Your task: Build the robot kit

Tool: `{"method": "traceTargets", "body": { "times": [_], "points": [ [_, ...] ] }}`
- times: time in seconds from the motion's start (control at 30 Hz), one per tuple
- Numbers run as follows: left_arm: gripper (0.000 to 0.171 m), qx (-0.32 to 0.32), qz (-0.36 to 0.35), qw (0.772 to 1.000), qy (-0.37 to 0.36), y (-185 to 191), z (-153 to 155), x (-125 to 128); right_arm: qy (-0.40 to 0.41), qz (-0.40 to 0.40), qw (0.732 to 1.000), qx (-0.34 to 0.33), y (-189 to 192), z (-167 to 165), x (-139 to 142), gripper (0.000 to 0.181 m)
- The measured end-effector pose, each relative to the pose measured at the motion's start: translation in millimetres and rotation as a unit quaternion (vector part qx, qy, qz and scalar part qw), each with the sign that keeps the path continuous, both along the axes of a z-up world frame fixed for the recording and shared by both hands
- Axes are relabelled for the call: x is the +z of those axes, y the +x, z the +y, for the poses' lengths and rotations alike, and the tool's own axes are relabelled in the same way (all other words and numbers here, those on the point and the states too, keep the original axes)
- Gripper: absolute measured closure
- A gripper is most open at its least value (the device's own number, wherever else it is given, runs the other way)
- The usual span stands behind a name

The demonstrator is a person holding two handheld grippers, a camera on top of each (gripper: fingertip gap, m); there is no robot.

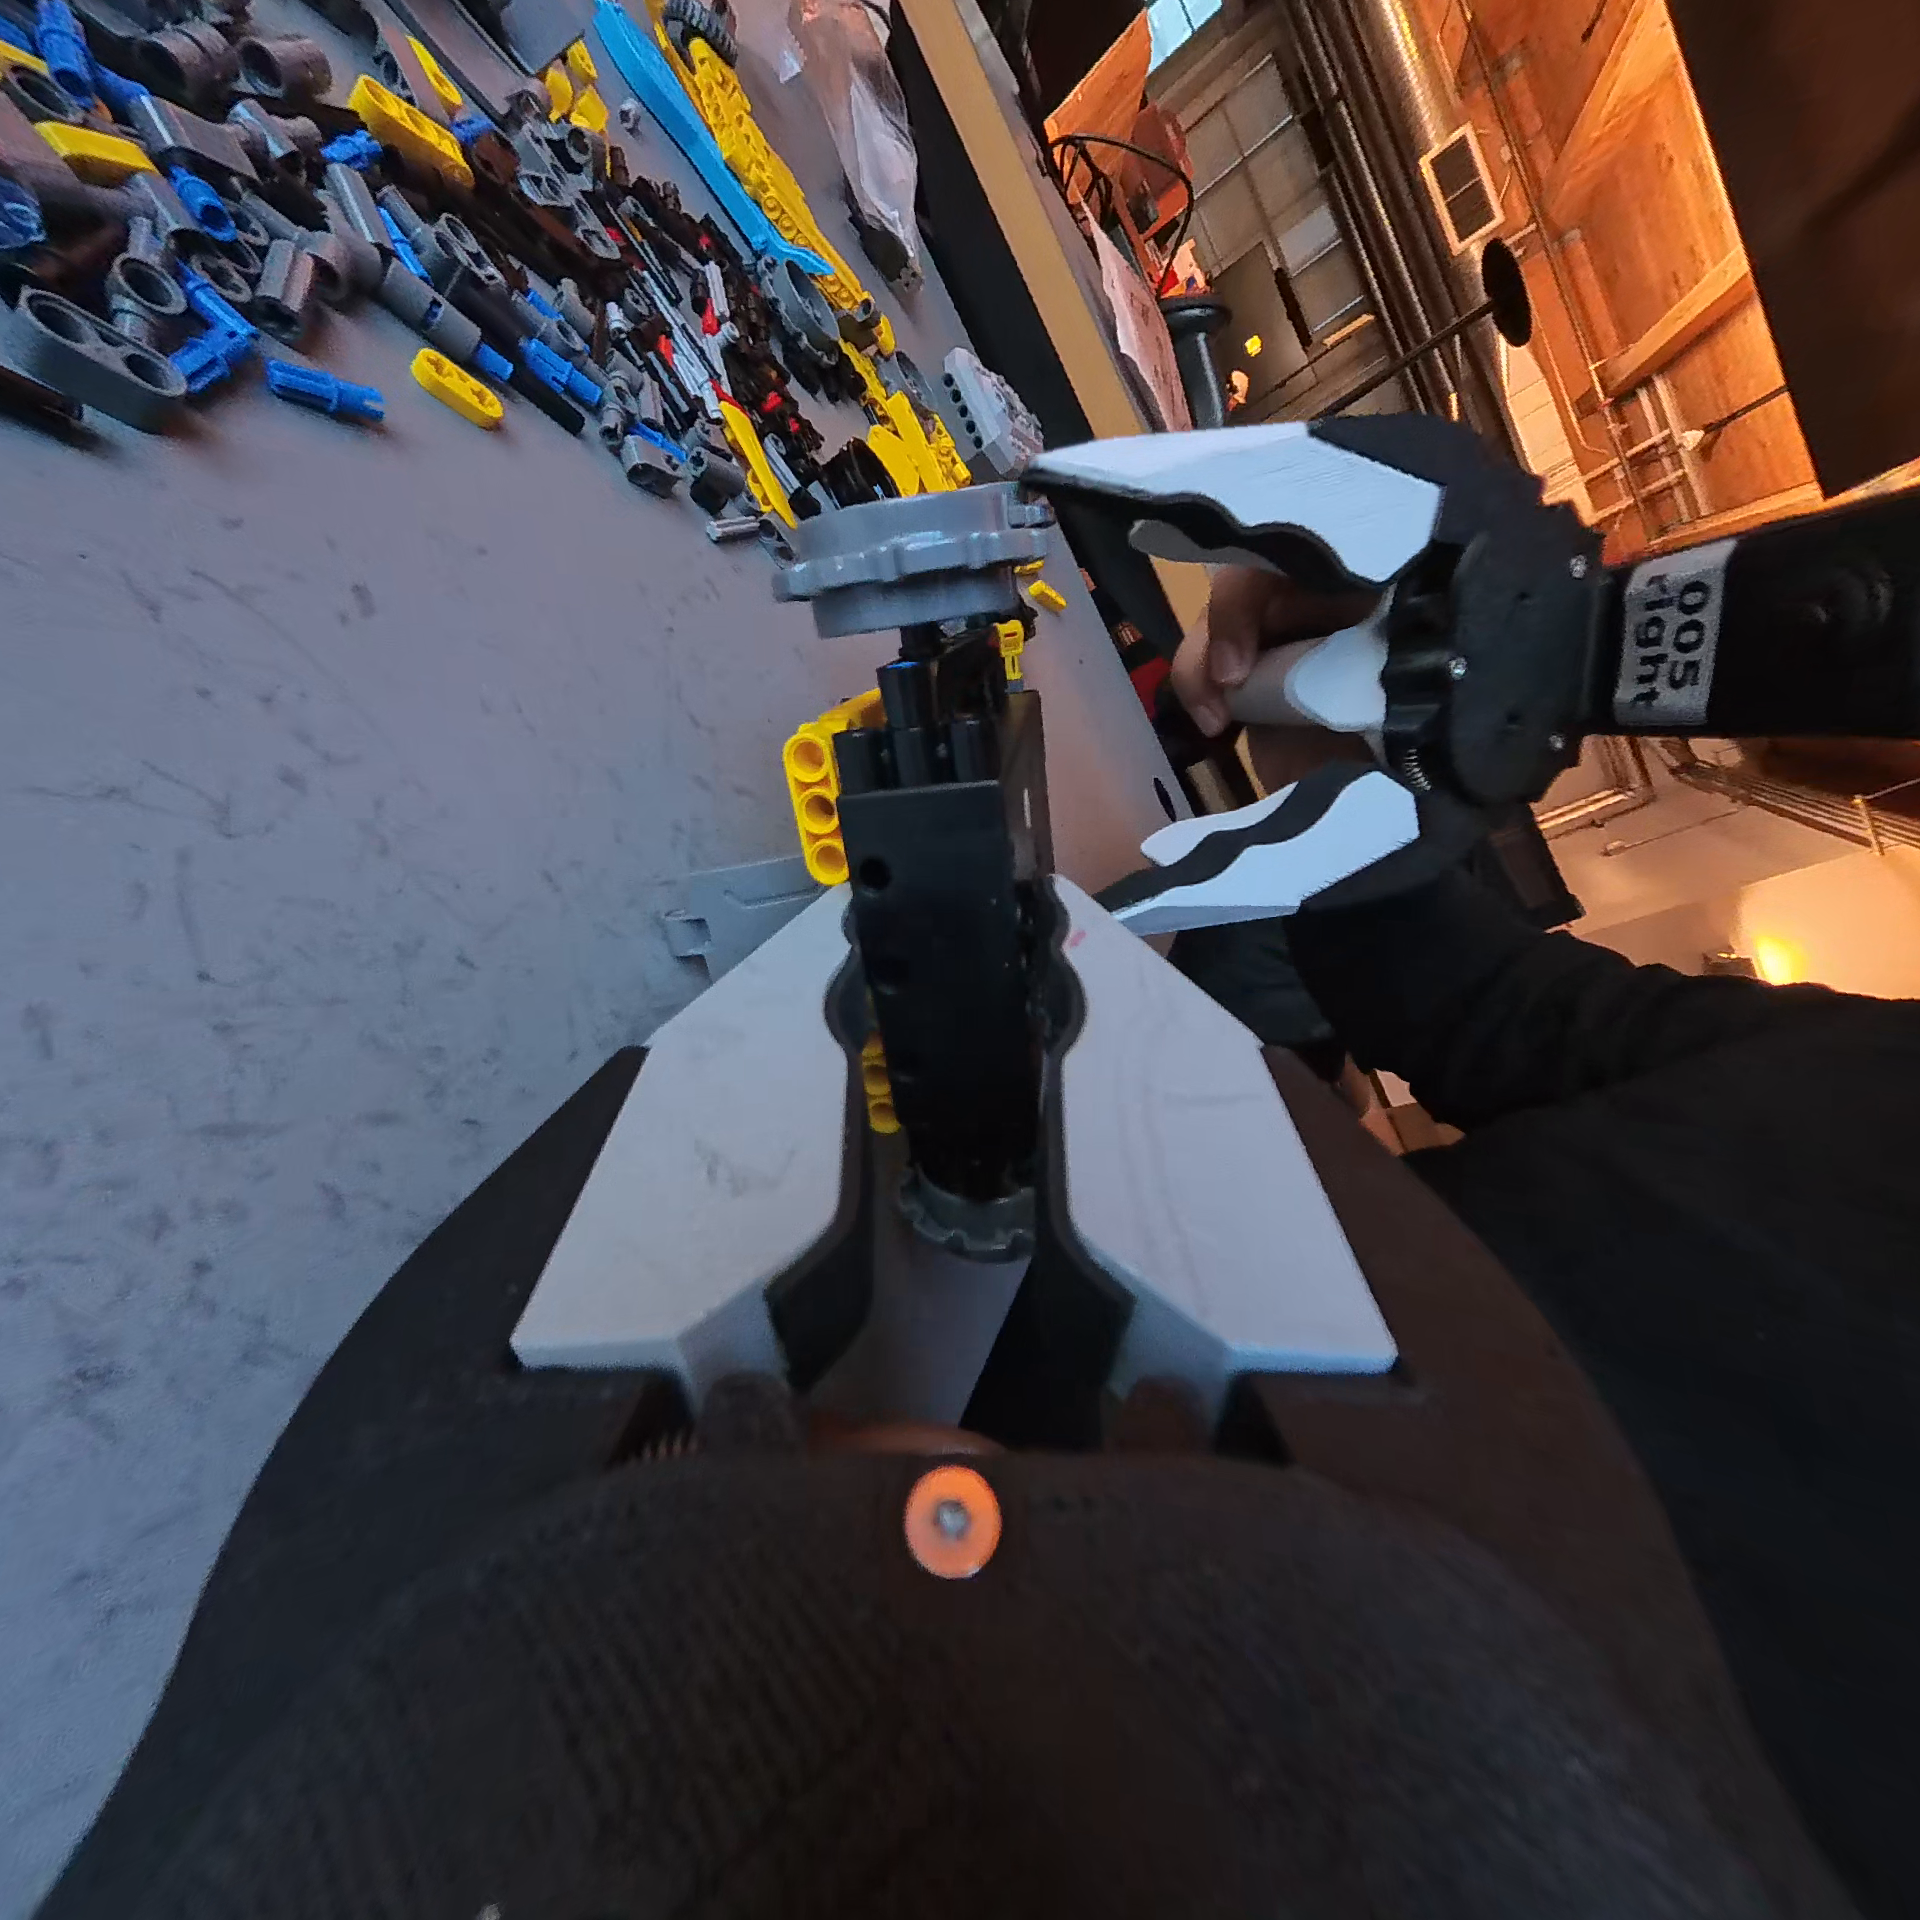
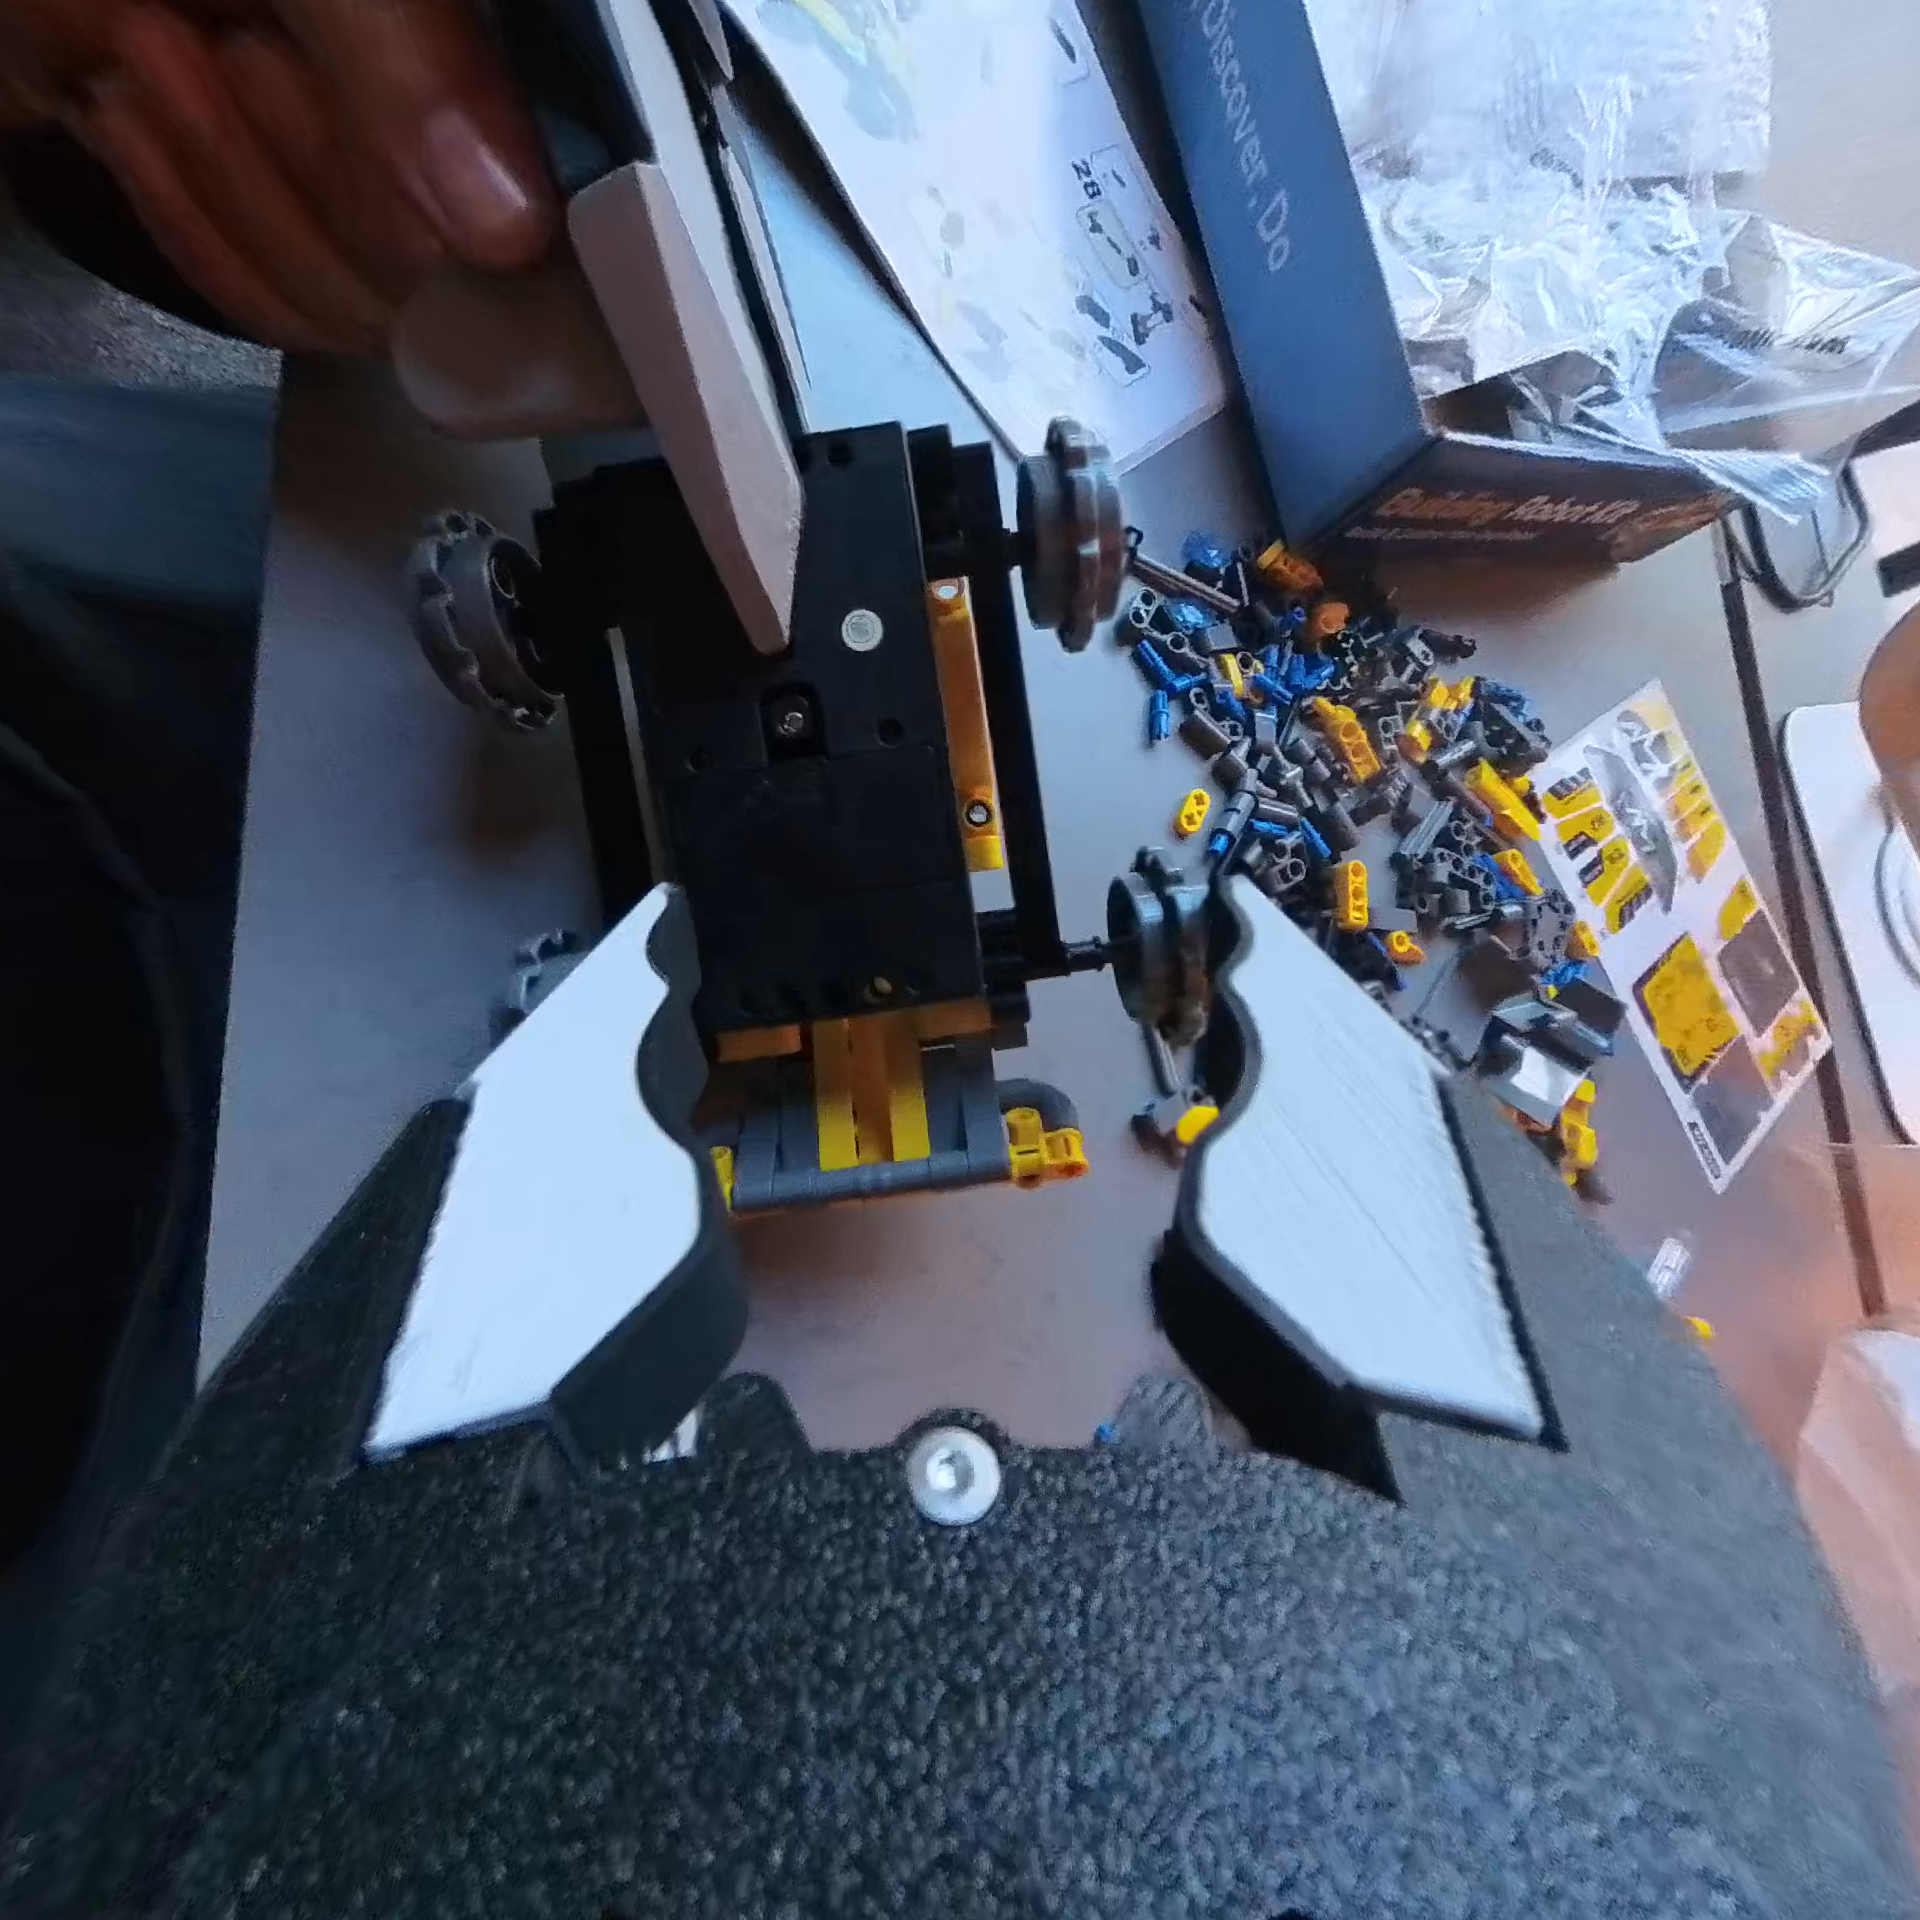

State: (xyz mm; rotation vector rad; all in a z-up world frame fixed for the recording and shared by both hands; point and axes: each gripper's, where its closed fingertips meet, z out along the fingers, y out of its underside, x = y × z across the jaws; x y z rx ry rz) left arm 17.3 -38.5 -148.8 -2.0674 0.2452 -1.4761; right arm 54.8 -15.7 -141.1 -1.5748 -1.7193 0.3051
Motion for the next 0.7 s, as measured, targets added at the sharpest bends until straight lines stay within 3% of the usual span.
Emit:
{"method": "traceTargets", "body": {
  "times": [0.23, 0.47, 0.67, 0.7],
  "points": [
    [0.145, 0.004, 0.004, 1.0, 0.008, 0.2, -0.4, 0.7, 0.002, 0.005, 1.0, -0.013, -1.2, -3.8, 10.0, 0.077],
    [0.145, 0.0, 0.005, 1.0, 0.01, 0.9, -1.3, 0.6, -0.014, 0.001, 0.999, -0.038, -2.5, 3.9, 1.3, 0.073],
    [0.144, 0.0, 0.004, 1.0, 0.01, 1.2, -0.7, 0.5, -0.052, 0.019, 0.998, 0.009, -7.4, -24.4, 10.8, 0.079],
    [0.144, -0.001, 0.004, 1.0, 0.011, 1.4, -0.4, 0.6, -0.051, 0.021, 0.998, 0.007, -6.4, -23.4, 12.7, 0.09]
  ]
}}
